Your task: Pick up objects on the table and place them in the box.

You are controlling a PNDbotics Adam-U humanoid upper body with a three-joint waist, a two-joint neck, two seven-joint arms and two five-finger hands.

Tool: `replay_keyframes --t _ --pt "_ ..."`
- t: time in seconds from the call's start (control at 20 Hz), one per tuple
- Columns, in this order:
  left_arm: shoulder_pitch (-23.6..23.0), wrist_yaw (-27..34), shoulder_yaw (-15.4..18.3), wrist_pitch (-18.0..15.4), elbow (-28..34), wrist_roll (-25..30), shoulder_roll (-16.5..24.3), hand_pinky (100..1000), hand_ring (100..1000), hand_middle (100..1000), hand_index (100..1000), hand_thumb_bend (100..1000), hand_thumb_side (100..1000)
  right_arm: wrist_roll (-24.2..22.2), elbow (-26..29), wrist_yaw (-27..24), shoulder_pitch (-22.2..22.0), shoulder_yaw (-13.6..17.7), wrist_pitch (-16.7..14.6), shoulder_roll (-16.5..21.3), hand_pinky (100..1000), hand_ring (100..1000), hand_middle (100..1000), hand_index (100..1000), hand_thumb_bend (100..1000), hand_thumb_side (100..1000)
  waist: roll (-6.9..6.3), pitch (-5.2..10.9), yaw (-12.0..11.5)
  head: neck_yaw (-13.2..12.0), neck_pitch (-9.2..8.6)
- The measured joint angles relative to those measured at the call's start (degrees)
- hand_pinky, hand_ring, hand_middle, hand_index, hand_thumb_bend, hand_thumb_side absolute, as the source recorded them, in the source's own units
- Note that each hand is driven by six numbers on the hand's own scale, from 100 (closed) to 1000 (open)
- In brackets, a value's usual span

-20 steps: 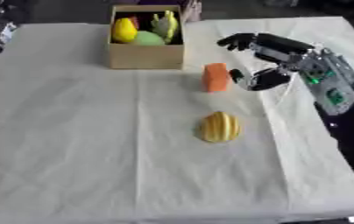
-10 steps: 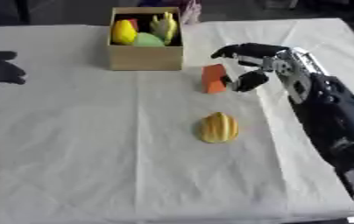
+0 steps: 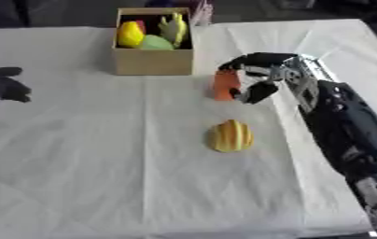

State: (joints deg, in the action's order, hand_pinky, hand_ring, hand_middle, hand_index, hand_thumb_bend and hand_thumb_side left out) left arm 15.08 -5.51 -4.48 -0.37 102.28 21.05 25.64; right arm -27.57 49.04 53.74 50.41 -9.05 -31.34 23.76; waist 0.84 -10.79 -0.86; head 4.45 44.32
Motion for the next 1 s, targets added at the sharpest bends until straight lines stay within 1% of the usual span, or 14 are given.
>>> replay_keyframes --t 0.05,0.1,0.15,0.2,0.3,0.4,0.45,0.5,0.6,0.7,0.8,0.85,0.95,1.0 --pt "-0.07 0.09 -0.02 0.05 0.00 0.06 -0.01 817 687 659 919 100 910 1.58 0.00 0.18 -0.01 0.22 0.06 -0.20 846 788 585 925 100 207 0.00 0.00 -0.02 0.02 0.00" --pt "-0.21 0.23 -0.12 0.12 0.00 0.13 -0.04 817 686 658 919 100 919 3.39 0.00 0.35 -0.01 0.35 0.16 -0.36 824 745 506 908 100 184 0.00 0.00 -0.08 0.03 0.00" --pt "-0.49 0.39 -0.22 0.20 0.00 0.21 -0.21 817 686 658 919 100 919 5.45 0.01 0.39 -0.01 0.64 0.28 -0.43 824 745 506 908 100 184 0.00 0.00 -0.23 0.04 0.00" --pt "-0.71 0.47 -0.31 0.26 0.00 0.26 -0.43 817 685 657 919 100 925 7.40 0.04 0.38 0.00 0.92 0.38 -0.53 816 724 479 905 100 169 0.00 0.00 -0.33 0.05 0.00" --pt "-1.20 0.67 -0.32 0.36 0.00 0.35 -0.74 816 683 654 919 100 927 11.18 0.45 -0.20 0.22 1.63 0.65 -0.87 812 712 472 904 100 161 0.00 0.00 -0.42 0.10 0.00" --pt "-1.68 0.98 -0.33 0.52 0.02 0.41 -1.10 815 679 649 916 100 931 13.95 1.31 -1.80 1.68 2.47 1.08 -0.95 811 706 475 906 100 156 0.00 0.00 -0.82 0.25 0.00" --pt "-1.93 1.09 -0.34 0.60 0.12 0.39 -1.35 815 679 648 916 100 931 14.81 1.69 -2.74 2.72 2.88 1.40 -1.11 813 707 483 908 100 361 0.00 0.00 -1.07 0.34 0.00" --pt "-2.15 1.27 -0.36 0.68 0.17 0.36 -1.60 815 678 648 916 100 938 15.32 1.93 -3.49 3.78 3.23 1.77 -1.36 815 709 483 910 100 153 0.00 0.00 -1.33 0.49 0.00" --pt "-2.57 1.77 -0.67 0.86 0.37 0.52 -2.28 815 678 647 917 100 947 15.85 1.91 -4.19 6.42 4.11 2.86 -1.98 814 705 488 914 100 158 0.00 0.00 -2.31 0.99 0.00" --pt "-2.68 2.25 -1.23 1.08 0.58 0.94 -2.92 815 679 648 918 100 949 16.20 0.99 -4.11 8.89 5.21 4.34 -3.03 820 717 518 926 100 150 -0.01 0.04 -3.71 1.67 0.00" --pt "-2.62 2.54 -2.09 1.22 0.84 1.77 -3.34 815 678 647 917 100 949 16.98 -0.84 -2.28 10.90 6.49 6.21 -4.38 818 719 527 931 100 146 -0.04 0.09 -5.56 2.55 0.00" --pt "-2.40 2.64 -2.49 1.27 0.91 2.18 -3.62 815 678 647 917 100 950 17.78 -1.91 -0.77 11.66 7.30 7.39 -5.05 818 723 555 943 100 147 -0.04 0.10 -6.50 3.06 0.00" --pt "-1.82 2.78 -3.20 1.34 1.14 2.93 -4.28 815 679 648 918 100 954 20.31 -4.12 3.10 12.61 9.07 10.81 -6.25 831 753 656 974 100 159 -0.04 0.10 -8.36 4.18 0.00" --pt "-1.55 2.87 -3.52 1.37 1.32 3.29 -4.60 815 679 647 918 100 955 21.73 -5.26 5.37 12.91 9.88 13.10 -6.82 846 785 750 983 100 171 -0.04 0.10 -9.15 4.74 0.00"
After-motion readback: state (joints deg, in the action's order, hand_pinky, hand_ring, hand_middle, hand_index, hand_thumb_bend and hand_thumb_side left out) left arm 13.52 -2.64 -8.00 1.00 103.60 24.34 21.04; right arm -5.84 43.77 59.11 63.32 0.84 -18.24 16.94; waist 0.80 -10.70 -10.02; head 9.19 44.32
